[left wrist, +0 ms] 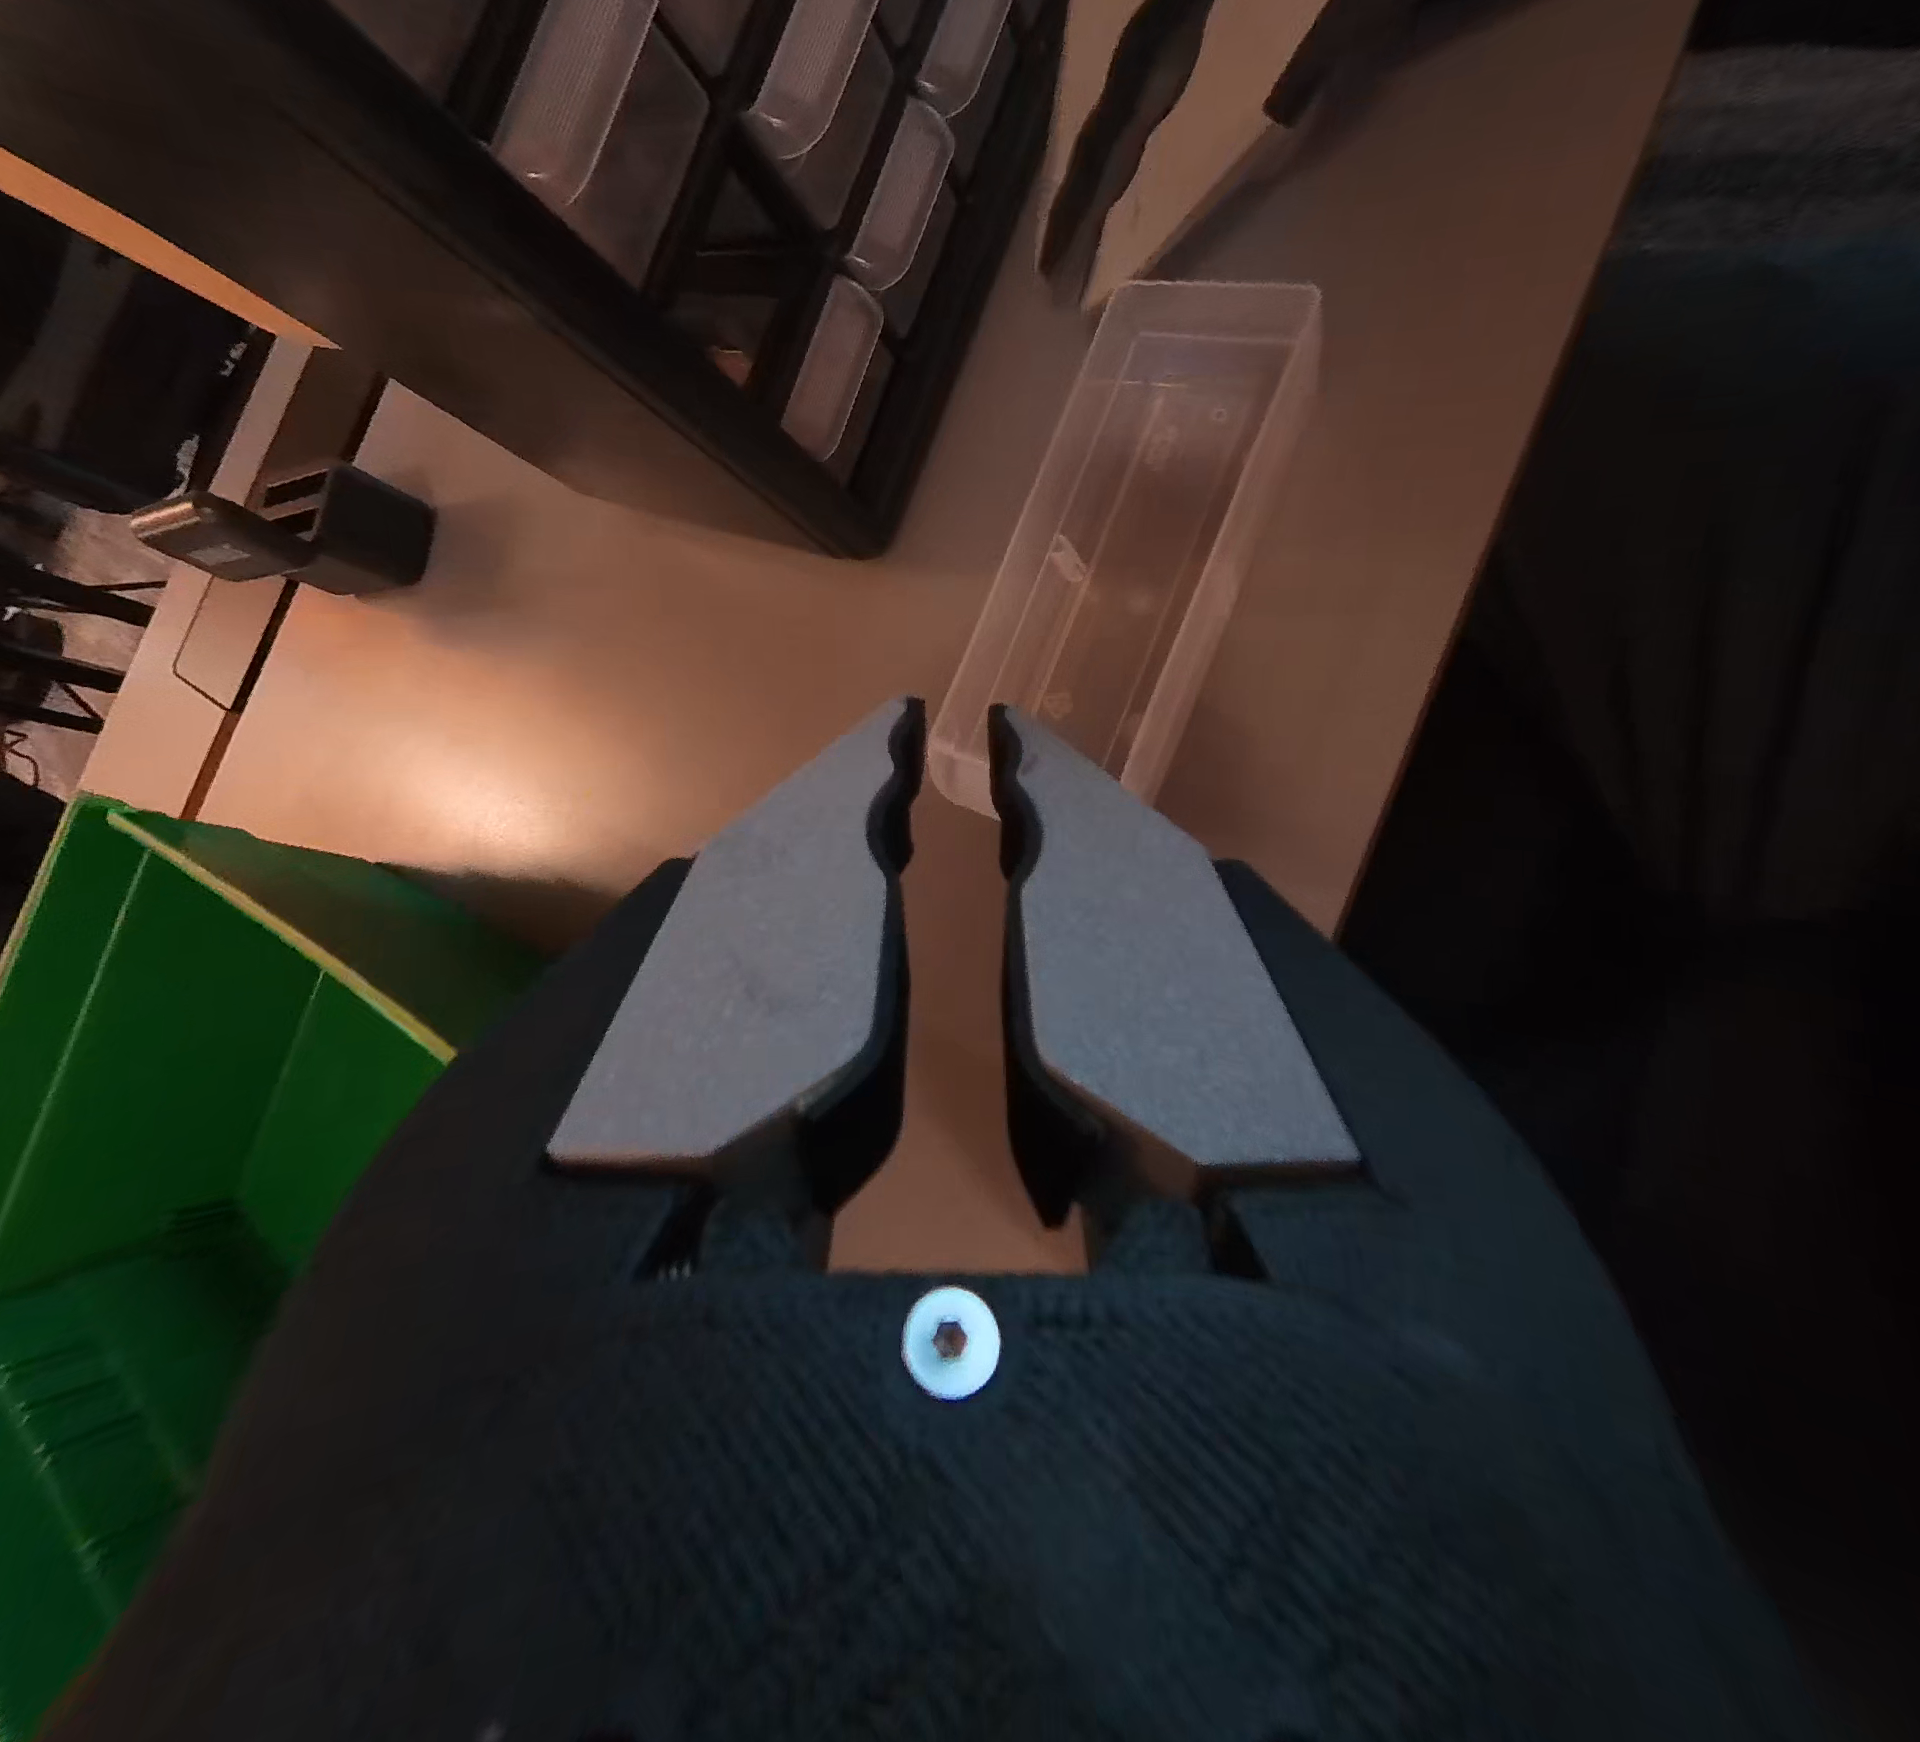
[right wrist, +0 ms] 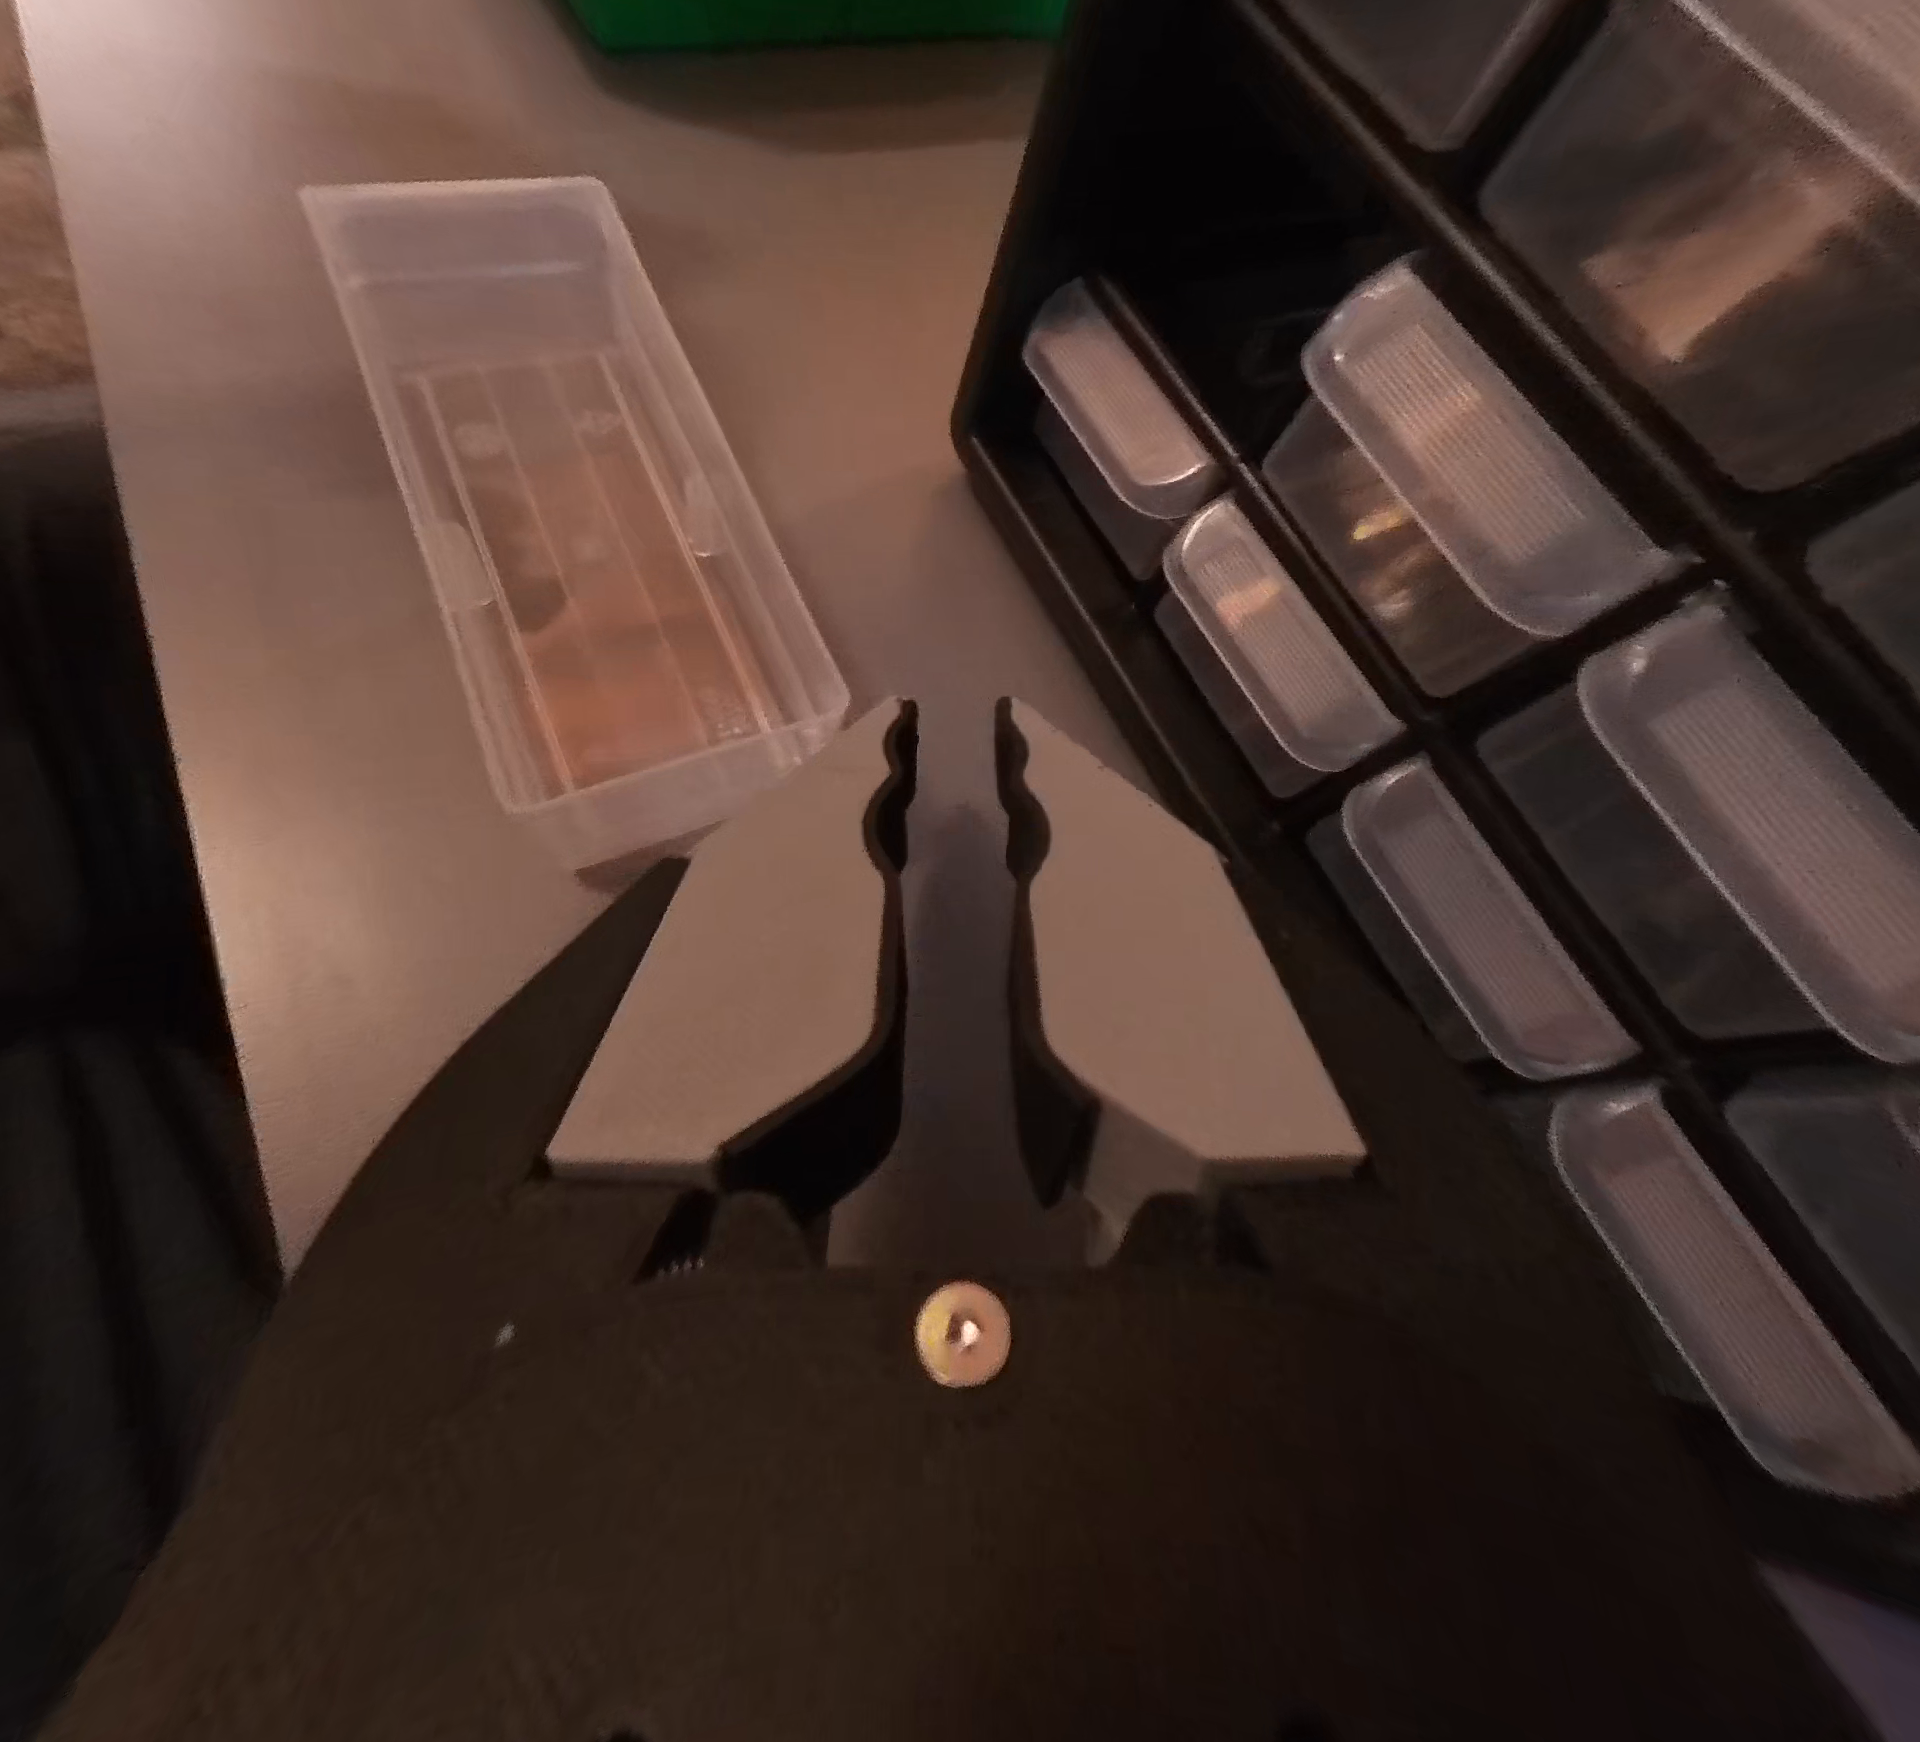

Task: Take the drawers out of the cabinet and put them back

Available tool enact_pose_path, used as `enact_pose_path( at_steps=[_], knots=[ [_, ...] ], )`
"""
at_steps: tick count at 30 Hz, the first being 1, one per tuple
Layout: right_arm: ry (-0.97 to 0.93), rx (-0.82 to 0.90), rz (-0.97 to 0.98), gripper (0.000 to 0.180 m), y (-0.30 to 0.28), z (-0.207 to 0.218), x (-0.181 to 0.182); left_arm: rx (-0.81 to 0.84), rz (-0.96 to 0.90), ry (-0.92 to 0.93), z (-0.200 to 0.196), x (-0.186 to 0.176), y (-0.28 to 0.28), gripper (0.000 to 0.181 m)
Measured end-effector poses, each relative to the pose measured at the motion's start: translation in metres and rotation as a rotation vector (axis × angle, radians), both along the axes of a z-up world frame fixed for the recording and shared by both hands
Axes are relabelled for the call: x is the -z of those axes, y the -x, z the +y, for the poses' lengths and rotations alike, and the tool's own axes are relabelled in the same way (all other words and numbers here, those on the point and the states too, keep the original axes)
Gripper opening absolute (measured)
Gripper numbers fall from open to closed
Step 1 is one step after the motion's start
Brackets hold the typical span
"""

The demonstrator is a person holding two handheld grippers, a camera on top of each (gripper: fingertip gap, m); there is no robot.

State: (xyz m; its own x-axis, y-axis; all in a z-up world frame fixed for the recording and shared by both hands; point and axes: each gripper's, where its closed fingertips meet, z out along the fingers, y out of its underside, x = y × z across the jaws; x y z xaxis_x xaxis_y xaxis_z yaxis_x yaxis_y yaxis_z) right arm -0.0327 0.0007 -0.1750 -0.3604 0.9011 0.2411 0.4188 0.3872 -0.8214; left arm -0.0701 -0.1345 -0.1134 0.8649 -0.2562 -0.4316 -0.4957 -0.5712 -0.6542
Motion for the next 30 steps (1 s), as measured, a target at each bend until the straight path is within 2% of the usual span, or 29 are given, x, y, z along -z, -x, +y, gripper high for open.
enact_pose_path(
  at_steps=[5,8,10,12,19,24,30],
  knots=[
    [0.083,-0.053,0.051,0.012,-0.005,-0.01,-0.013,-0.003,0.055,0.06,0.004,0.021,0.008,0.004],
    [0.101,-0.055,0.057,0.014,-0.005,-0.009,-0.016,-0.02,0.019,0.193,-0.002,0.049,0.014,0.005],
    [0.105,-0.052,0.065,0.015,-0.006,-0.008,-0.017,-0.015,0.009,0.203,-0.001,0.055,0.014,0.007],
    [0.119,-0.056,0.066,0.014,-0.006,-0.008,-0.018,0.004,-0.015,0.201,0.002,0.057,0.01,0.001],
    [0.067,0.079,0.078,0.01,0.0,0.016,-0.016,0.057,-0.035,0.251,0.008,0.071,-0.008,0.007],
    [0.086,0.111,0.096,0.011,0.0,0.023,-0.02,0.11,-0.032,0.246,0.012,0.07,-0.023,0.008],
    [0.103,0.139,0.109,0.016,0.001,0.029,-0.022,0.24,-0.114,0.182,0.014,0.055,-0.058,0.006]
  ],
)
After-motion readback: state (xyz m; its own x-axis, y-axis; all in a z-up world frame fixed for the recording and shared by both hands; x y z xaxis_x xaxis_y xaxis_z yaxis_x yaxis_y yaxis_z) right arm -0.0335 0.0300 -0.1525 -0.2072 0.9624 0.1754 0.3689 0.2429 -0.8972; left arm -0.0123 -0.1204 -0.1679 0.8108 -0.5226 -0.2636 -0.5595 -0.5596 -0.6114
